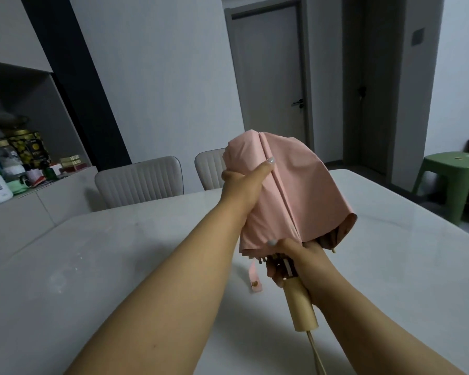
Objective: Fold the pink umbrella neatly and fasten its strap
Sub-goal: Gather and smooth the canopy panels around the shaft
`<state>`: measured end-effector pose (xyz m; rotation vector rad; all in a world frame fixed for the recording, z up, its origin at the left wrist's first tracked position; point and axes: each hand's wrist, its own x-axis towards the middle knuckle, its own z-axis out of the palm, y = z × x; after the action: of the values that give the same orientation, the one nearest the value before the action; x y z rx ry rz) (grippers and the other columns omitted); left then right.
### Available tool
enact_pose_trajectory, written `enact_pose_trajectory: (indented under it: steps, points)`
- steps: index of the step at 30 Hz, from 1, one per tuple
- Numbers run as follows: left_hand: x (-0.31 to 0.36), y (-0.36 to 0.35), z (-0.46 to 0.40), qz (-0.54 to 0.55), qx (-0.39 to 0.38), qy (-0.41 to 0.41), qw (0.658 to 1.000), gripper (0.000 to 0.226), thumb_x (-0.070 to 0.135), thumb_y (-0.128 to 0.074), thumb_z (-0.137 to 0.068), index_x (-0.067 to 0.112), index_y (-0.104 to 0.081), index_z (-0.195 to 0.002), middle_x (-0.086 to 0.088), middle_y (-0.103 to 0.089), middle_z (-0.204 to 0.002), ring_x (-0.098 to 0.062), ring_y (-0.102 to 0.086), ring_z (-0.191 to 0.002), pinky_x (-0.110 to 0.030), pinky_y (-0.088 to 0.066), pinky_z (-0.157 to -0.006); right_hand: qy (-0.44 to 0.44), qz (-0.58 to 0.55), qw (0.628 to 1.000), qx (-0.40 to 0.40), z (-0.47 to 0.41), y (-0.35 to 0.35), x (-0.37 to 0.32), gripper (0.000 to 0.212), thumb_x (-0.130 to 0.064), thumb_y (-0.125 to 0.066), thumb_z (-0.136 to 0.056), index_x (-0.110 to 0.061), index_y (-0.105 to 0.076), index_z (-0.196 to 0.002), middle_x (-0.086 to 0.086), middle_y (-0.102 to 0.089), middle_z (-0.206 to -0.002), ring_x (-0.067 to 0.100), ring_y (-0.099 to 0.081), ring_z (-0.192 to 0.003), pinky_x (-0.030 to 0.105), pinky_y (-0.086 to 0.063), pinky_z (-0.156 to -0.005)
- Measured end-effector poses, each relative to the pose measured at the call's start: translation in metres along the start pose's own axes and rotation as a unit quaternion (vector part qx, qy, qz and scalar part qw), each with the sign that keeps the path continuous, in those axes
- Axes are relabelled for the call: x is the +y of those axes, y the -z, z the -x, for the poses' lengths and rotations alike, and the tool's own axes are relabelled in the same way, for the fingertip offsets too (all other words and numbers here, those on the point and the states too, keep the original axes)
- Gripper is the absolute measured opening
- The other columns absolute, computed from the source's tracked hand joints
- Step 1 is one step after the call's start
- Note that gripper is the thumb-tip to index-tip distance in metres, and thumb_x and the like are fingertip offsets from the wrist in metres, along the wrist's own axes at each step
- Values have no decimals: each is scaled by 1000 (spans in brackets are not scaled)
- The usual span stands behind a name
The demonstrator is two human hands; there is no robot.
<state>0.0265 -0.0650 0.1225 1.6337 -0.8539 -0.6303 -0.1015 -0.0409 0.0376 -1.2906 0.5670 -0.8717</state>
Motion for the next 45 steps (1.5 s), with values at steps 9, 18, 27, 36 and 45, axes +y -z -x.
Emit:
enact_pose_trajectory:
  steps: [9,18,27,36,45]
  points:
    - [-6,12,-8,122,46,-1,992,54,43,-79,-68,14,-59,-108,-7,-68,-105,-29,-66,-91,-45,-55,-87,5,31,999,11,-7,-5,5,19,-20,-70,-80,-2,-68,-88,16,-71,-80,32,-68,-58,40,-57,-52]
    - [-3,13,-9,145,89,-39,985,77,46,-80,-57,13,-55,-122,-4,-67,-109,-26,-66,-93,-44,-55,-87,-135,27,990,-29,-17,7,8,67,-50,-75,-61,-4,-66,-107,27,-67,-105,42,-71,-88,54,-58,-77]
    - [-2,7,-4,104,104,-86,985,69,43,-81,-65,11,-54,-120,-4,-66,-109,-25,-65,-95,-42,-55,-87,-62,-96,977,-179,-9,13,4,73,-46,-84,-56,2,-66,-107,21,-70,-109,36,-69,-73,29,-51,-47]
    - [-2,5,2,125,69,-70,987,67,43,-82,-58,14,-59,-114,-5,-70,-104,-26,-69,-88,-45,-58,-83,-102,-111,981,-124,-9,10,7,53,-29,-84,-50,6,-67,-86,17,-63,-70,22,-53,-45,25,-45,-39]
    - [-6,5,3,150,-56,-3,987,79,65,-79,-57,15,-64,-116,-4,-74,-103,-24,-72,-92,-43,-55,-89,-64,-193,969,-143,-7,10,6,34,-11,-73,-59,9,-60,-83,9,-58,-57,9,-34,-33,19,-36,-32]
